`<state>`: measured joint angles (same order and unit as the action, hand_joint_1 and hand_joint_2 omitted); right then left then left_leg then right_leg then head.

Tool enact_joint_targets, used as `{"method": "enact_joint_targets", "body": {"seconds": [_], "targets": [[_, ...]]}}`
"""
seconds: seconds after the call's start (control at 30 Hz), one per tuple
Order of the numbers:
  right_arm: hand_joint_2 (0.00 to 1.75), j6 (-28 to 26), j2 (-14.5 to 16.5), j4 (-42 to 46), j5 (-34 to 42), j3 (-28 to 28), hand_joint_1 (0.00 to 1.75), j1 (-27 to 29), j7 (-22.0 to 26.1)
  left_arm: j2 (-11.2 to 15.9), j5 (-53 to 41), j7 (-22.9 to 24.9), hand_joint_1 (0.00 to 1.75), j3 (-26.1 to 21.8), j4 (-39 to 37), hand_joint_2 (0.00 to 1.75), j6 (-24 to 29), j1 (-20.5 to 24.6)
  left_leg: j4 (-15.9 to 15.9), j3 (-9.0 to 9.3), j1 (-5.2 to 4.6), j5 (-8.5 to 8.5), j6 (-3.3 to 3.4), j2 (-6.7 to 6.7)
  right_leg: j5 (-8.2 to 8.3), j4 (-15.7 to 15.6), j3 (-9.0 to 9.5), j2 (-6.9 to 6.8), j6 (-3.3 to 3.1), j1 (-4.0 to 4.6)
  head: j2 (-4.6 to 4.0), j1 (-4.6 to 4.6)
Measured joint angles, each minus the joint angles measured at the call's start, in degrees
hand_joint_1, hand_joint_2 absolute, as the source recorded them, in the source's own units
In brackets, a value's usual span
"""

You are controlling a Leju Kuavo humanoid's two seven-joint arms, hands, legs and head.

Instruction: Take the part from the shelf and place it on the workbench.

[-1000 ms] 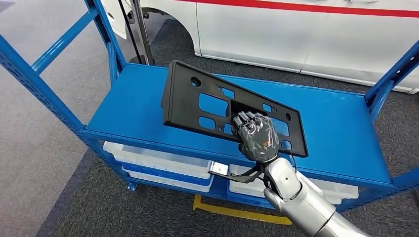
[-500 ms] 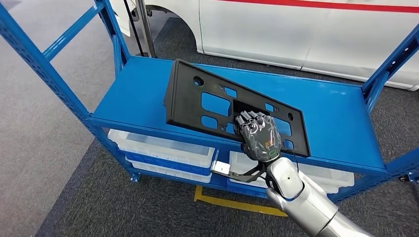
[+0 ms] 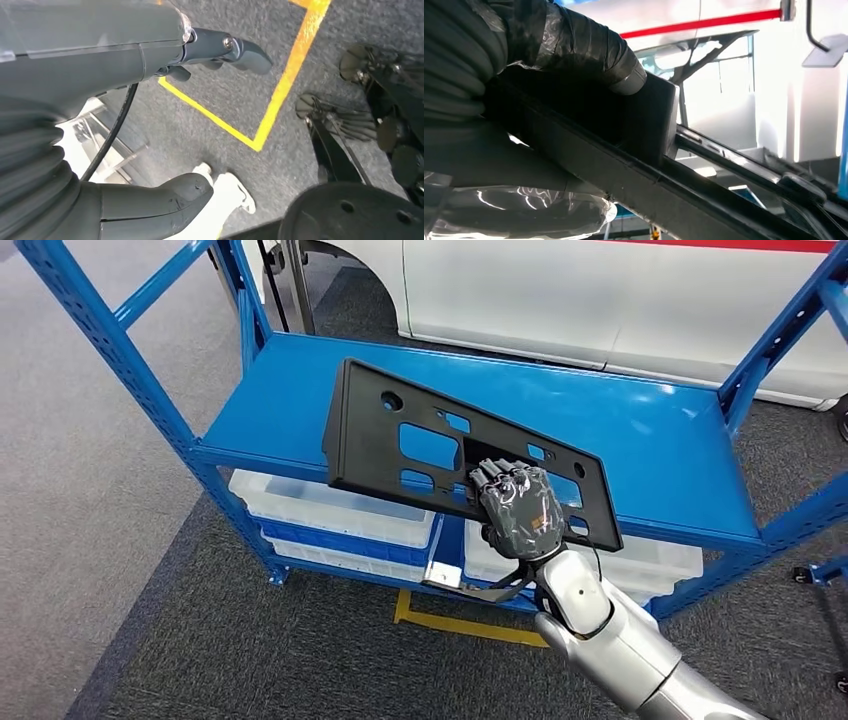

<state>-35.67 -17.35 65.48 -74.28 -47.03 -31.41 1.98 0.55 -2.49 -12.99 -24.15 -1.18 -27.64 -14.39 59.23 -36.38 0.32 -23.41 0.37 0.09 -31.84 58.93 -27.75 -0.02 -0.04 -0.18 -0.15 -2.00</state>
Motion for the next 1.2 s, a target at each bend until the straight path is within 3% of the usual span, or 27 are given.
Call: {"method": "enact_joint_targets", "body": {"seconds": [0.07, 0.1, 0.2, 0.23, 0.27, 0.3, 0.37, 0.43, 0.47, 0.53, 0.57, 0.63, 0.7, 0.73, 0.77, 0.8, 0.83, 0.9, 0.93, 1.0, 1.07, 1.13, 1.2], "targets": [[1.75, 0.2, 0.0, 0.0, 0.5, -0.1, 1.75, -0.2, 0.3, 0.2, -0.1, -0.1, 0.00, 0.1, 0.0, 1.75, -0.3, 0.0, 0.1, -0.51, 0.06, 0.05, -0.73, -0.10, 0.94, -0.3, -0.75, -0.24, -0.91, -0.25, 0.00, 0.02], [1.75, 0.3, 0.1, 0.0, 0.7, -0.1, 1.75, -0.3, 0.5, 0.3, -0.1, -0.1, 0.00, 0.1, 0.0, 1.75, -0.3, -0.1, 1.0, -1.02, 0.12, -1.30, -1.10, -0.15, 1.52, -0.6, -1.29, -0.43, -1.51, -0.42, 0.00, 0.02], [1.75, 0.7, 0.5, 0.0, 1.3, -0.1, 1.75, -0.4, 0.9, 0.5, -0.4, -0.3, 0.00, 0.4, 0.0, 1.75, -0.5, -0.1, 9.5, -3.57, 0.36, -8.69, -2.14, -0.19, 3.20, -0.7, -3.21, -1.14, -2.34, -0.54, 0.00, 0.02], [1.75, 0.9, 0.6, 0.0, 1.4, -0.2, 1.75, -0.4, 1.0, 0.6, -0.5, -0.3, 0.00, 0.5, 0.0, 1.75, -0.6, 0.0, 12.7, -4.28, 0.38, -9.82, -2.40, -0.18, 3.65, -0.5, -3.90, -1.48, -2.30, -0.53, 0.00, 0.01], [1.75, 1.0, 0.7, 0.0, 1.5, -0.2, 1.75, -0.4, 1.1, 0.7, -0.6, -0.3, 0.00, 0.7, 0.0, 1.75, -0.6, 0.1, 14.8, -4.39, 0.40, -9.60, -2.57, -0.16, 4.04, -0.4, -4.59, -1.94, -2.24, -0.53, 0.00, 0.00], [1.75, 1.1, 0.7, 0.0, 1.6, -0.2, 1.75, -0.4, 1.2, 0.8, -0.7, -0.4, 0.00, 0.8, 0.0, 1.75, -0.7, 0.1, 14.9, -3.59, 0.42, -8.26, -2.65, -0.09, 4.35, -0.2, -5.24, -2.44, -2.15, -0.53, 0.00, 0.00], [1.75, 1.4, 0.9, 0.0, 1.9, -0.2, 1.75, -0.4, 1.4, 1.2, -0.9, -0.5, 0.00, 1.1, 0.0, 1.75, -1.0, 0.1, 9.2, 1.04, 0.43, -5.28, -2.52, 1.04, 4.74, 0.3, -6.09, -3.49, -1.88, -0.50, 0.00, -0.01], [1.75, 1.7, 1.0, 0.0, 2.3, -0.2, 1.75, -0.6, 1.6, 1.6, -1.2, -0.6, 0.00, 1.3, 0.0, 1.75, -1.4, 0.3, 1.5, 6.09, 0.00, -5.15, -1.98, 3.01, 4.97, 0.7, -6.39, -4.62, -1.45, -0.29, 0.00, 0.00], [1.75, 1.9, 1.1, 0.0, 2.6, -0.2, 1.75, -0.7, 1.8, 1.8, -1.4, -0.6, 0.00, 1.4, 0.0, 1.75, -1.5, 0.4, -0.8, 7.27, -0.22, -5.66, -1.57, 3.54, 5.11, 0.7, -6.43, -5.24, -1.19, -0.16, 0.00, 0.00], [1.75, 2.3, 1.5, 0.0, 3.1, -0.3, 1.75, -1.0, 2.2, 2.1, -2.1, -0.8, 0.00, 1.5, 0.0, 1.75, -1.9, 0.5, -2.1, 7.22, -0.30, -5.80, -0.53, 2.70, 5.39, 0.7, -6.45, -6.42, -0.55, 0.01, 0.00, 0.02], [1.75, 2.5, 1.7, 0.0, 3.5, -0.3, 1.75, -1.1, 2.5, 2.4, -2.7, -0.9, 0.00, 1.7, 0.0, 1.75, -2.2, 0.4, -2.4, 7.05, -0.18, -5.46, -0.03, 2.12, 5.14, 0.9, -6.55, -6.09, -0.24, -0.07, 0.00, 0.03], [1.75, 2.7, 2.4, 0.0, 4.1, -0.8, 1.75, -1.4, 3.4, 3.5, -4.7, -1.4, 0.00, 2.4, 0.0, 1.75, -3.6, 0.6, -2.8, 6.72, 0.11, -4.62, 0.94, 1.09, 2.70, 3.8, -7.72, -3.56, 0.18, -0.27, 0.00, 0.04], [1.75, 2.8, 3.5, -0.5, 4.5, -1.9, 1.75, -1.6, 4.1, 5.6, -7.3, -1.9, 0.00, 3.6, 0.0, 1.75, -5.7, 1.0, -2.7, 6.08, 0.11, -4.09, 1.42, 0.06, -1.48, 10.6, -10.47, -0.89, 0.25, -0.42, 0.00, 0.05], [1.75, 2.8, 4.2, -0.9, 4.6, -2.7, 1.75, -1.7, 4.2, 6.7, -8.4, -2.1, 0.00, 4.2, 0.0, 1.75, -6.6, 1.1, -2.5, 5.75, 0.08, -3.91, 1.50, -0.59, -2.93, 14.0, -11.79, -0.42, 0.23, -0.43, 0.00, 0.04], [1.75, 2.8, 5.0, -1.3, 4.7, -3.5, 1.75, -1.7, 4.3, 7.8, -9.4, -2.3, 0.00, 4.7, 0.0, 1.75, -7.2, 1.3, -2.4, 5.49, 0.05, -3.80, 1.47, -1.30, -3.30, 15.9, -12.40, -0.24, 0.17, -0.43, 0.00, 0.04], [1.75, 2.7, 5.8, -1.7, 4.8, -4.2, 1.75, -1.7, 4.3, 8.8, -10.2, -2.5, 0.00, 5.1, 0.0, 1.75, -7.6, 1.4, -2.1, 5.30, 0.03, -3.74, 1.44, -2.06, -2.56, 15.7, -12.02, -0.13, 0.05, -0.44, 0.00, 0.03], [1.75, 2.5, 6.5, -2.1, 5.0, -4.9, 1.75, -1.7, 4.3, 9.6, -11.1, -2.6, 0.00, 5.4, 0.0, 1.75, -7.7, 1.6, -1.9, 5.18, 0.01, -3.74, 1.36, -2.82, -0.86, 13.4, -10.61, 0.08, -0.14, -0.45, 0.00, 0.03], [1.75, 2.3, 7.7, -2.7, 5.3, -5.9, 1.75, -1.9, 4.3, 11.0, -12.6, -2.9, 0.00, 5.8, 0.0, 1.75, -7.9, 2.0, -1.3, 4.95, -0.05, -3.90, 1.02, -4.26, 2.40, 6.2, -6.85, 1.89, -0.64, -0.49, 0.00, 0.03], [1.75, 2.1, 8.1, -2.9, 5.4, -6.3, 1.75, -2.0, 4.3, 11.6, -13.1, -3.0, 0.00, 5.9, 0.0, 1.75, -8.0, 2.2, -1.0, 4.67, -0.04, -3.92, 0.73, -4.90, 3.14, 3.6, -5.58, 2.78, -0.81, -0.50, 0.00, 0.04], [1.75, 2.0, 8.7, -3.3, 5.4, -7.0, 1.75, -2.2, 4.3, 12.3, -13.7, -3.3, 0.00, 6.2, 0.0, 1.75, -8.3, 2.4, -0.7, 3.92, 0.12, -3.73, 0.04, -5.97, 3.09, 2.0, -5.00, 3.45, -0.96, -0.37, 0.00, 0.03], [1.75, 1.9, 9.1, -3.4, 5.5, -7.5, 1.75, -2.3, 4.3, 12.7, -14.1, -3.4, 0.00, 6.7, 0.0, 1.75, -8.4, 2.2, -0.7, 3.41, 0.39, -3.56, -0.66, -6.78, 3.22, 1.5, -5.05, 2.51, -1.26, -0.39, 0.00, 0.02], [1.75, 1.9, 9.7, -3.4, 5.5, -7.7, 1.75, -2.5, 4.3, 13.1, -14.7, -3.4, 0.00, 7.0, 0.0, 1.75, -8.4, 2.1, 0.9, 2.49, 0.41, -4.69, -1.31, -4.90, 3.60, 0.7, -4.83, 1.33, -1.79, -0.64, 0.00, 0.02], [1.75, 1.8, 10.2, -3.7, 5.7, -8.0, 1.75, -2.8, 4.4, 13.7, -15.6, -3.5, 0.00, 7.0, 0.0, 1.75, -8.4, 2.4, 6.8, -0.31, 0.54, -7.86, -1.98, -1.73, 3.80, 0.3, -4.65, -0.21, -2.13, -0.69, 0.00, -0.01]]}}
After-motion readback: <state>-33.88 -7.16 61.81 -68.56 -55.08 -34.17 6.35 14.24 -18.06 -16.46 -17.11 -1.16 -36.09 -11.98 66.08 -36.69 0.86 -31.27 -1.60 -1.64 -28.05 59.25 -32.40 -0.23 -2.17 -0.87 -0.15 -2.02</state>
